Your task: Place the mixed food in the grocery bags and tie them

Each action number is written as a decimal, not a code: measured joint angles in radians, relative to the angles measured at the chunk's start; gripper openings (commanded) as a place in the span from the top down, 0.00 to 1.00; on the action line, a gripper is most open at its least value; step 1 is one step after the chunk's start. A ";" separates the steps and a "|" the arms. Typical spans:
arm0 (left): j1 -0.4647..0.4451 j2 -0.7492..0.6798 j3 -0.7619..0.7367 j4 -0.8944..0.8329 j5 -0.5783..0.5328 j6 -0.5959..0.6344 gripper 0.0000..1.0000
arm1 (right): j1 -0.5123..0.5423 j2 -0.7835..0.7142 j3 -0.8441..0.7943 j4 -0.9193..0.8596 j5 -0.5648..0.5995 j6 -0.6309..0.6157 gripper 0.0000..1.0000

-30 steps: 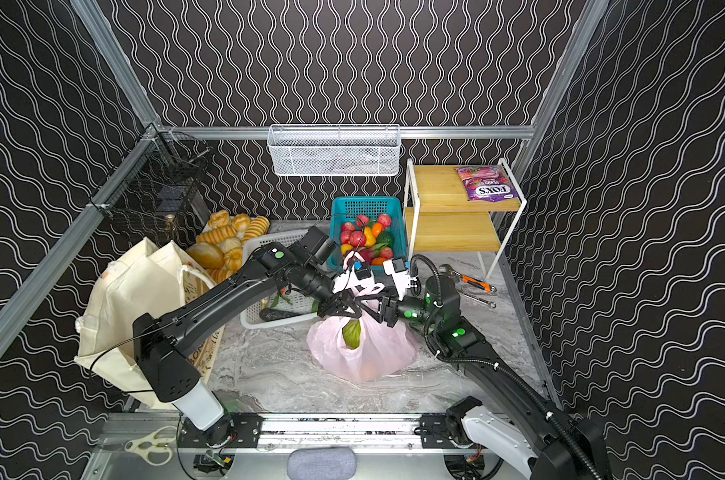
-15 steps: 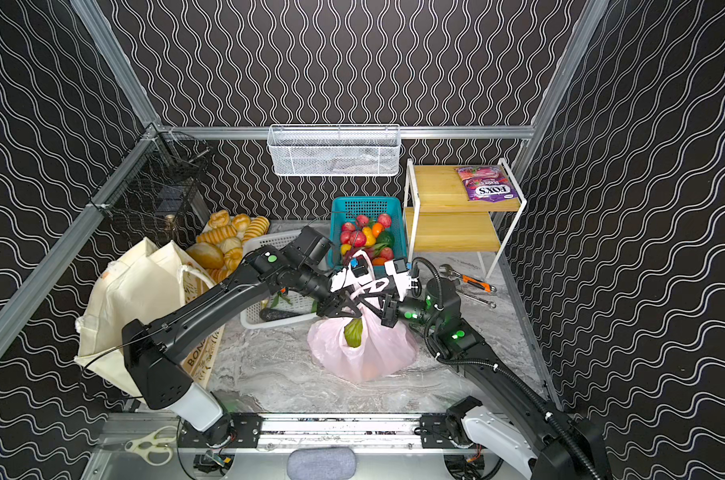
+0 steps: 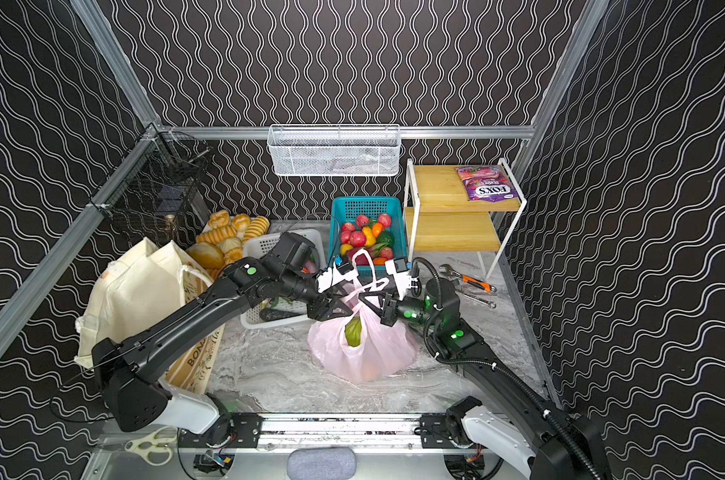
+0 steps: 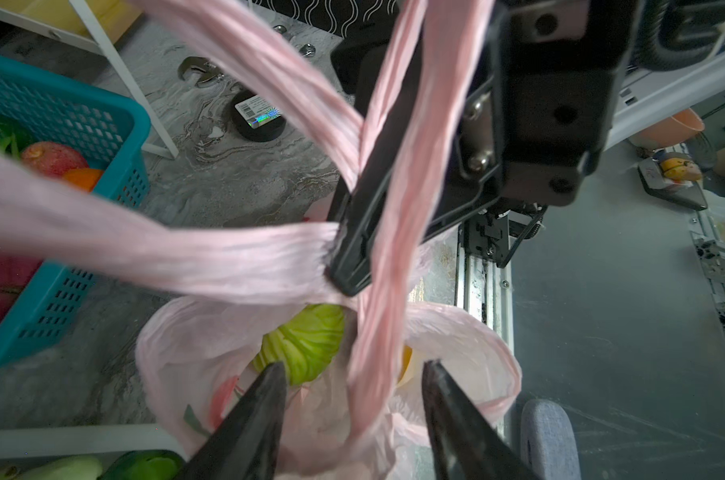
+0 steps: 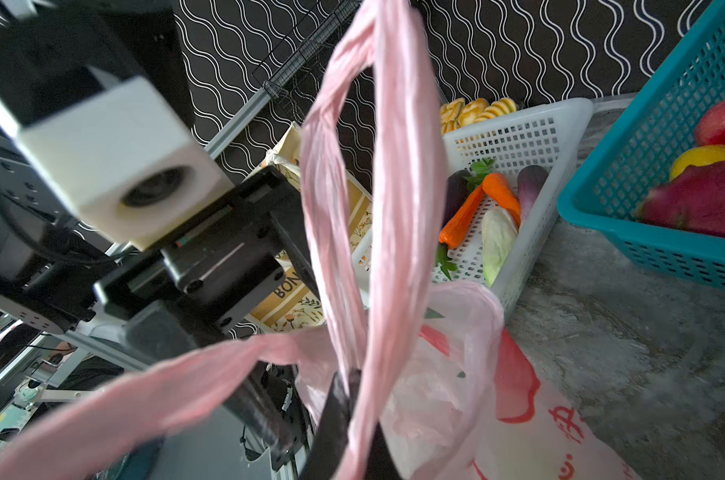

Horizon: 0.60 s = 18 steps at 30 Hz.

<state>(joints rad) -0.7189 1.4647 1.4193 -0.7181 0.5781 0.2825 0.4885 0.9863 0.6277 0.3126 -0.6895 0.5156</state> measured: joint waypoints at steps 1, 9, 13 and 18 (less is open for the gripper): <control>0.000 -0.009 -0.013 0.016 -0.002 -0.013 0.65 | 0.000 0.000 0.000 0.000 0.000 0.000 0.93; 0.002 0.029 -0.025 0.095 0.011 -0.051 1.00 | -0.002 -0.010 0.003 -0.012 -0.035 -0.005 0.79; 0.005 0.079 -0.002 0.095 0.055 -0.069 1.00 | -0.002 -0.017 0.003 -0.019 -0.050 -0.013 0.73; 0.005 0.140 0.064 0.053 0.134 -0.049 1.00 | -0.002 -0.017 0.003 -0.023 -0.051 -0.016 0.68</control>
<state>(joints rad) -0.7143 1.6047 1.4837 -0.6651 0.7120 0.2337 0.4870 0.9691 0.6304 0.2901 -0.7410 0.4999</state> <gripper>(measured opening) 0.051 0.316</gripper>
